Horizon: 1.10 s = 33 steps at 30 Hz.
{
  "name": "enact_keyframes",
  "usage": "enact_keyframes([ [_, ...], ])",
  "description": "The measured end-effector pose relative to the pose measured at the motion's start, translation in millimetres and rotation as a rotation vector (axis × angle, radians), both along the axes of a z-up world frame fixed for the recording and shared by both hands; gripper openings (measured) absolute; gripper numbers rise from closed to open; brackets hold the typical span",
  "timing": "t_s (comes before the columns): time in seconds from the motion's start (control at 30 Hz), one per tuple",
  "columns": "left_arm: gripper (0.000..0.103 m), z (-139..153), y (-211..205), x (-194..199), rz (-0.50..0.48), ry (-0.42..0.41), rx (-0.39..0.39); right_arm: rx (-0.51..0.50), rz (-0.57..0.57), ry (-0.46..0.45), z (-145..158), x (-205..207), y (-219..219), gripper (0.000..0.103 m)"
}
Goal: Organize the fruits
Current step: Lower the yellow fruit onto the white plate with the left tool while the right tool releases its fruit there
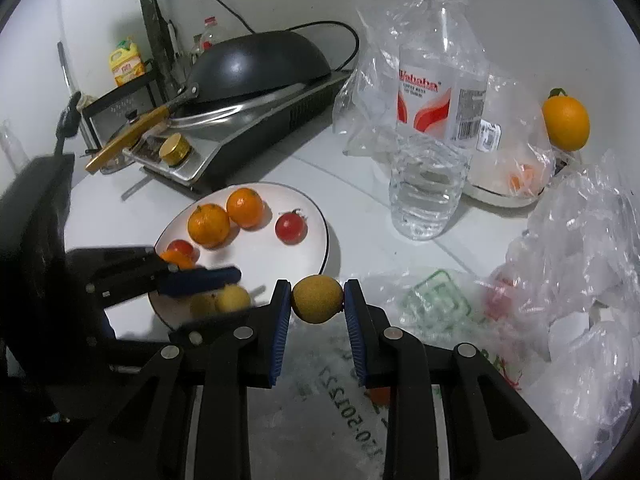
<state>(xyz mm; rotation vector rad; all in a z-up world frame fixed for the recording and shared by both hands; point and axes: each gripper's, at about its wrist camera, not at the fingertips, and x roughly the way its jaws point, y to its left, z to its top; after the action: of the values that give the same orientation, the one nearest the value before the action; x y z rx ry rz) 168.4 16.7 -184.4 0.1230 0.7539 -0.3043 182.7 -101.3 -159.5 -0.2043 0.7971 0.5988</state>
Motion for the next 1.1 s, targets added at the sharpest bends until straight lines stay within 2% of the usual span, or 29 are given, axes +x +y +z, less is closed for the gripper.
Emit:
enact_keyframes([
  [0.57,0.032,-2.8,5.5,6.2,0.002,0.040,-0.040,-0.004,0.036,0.049,-21.9,17.7,24.3,0.029],
  [1.1,0.033,4.6,18.9,-4.0,0.026,0.021,-0.067,-0.032,0.044,0.072,-30.1,22.2,41.6,0.029],
])
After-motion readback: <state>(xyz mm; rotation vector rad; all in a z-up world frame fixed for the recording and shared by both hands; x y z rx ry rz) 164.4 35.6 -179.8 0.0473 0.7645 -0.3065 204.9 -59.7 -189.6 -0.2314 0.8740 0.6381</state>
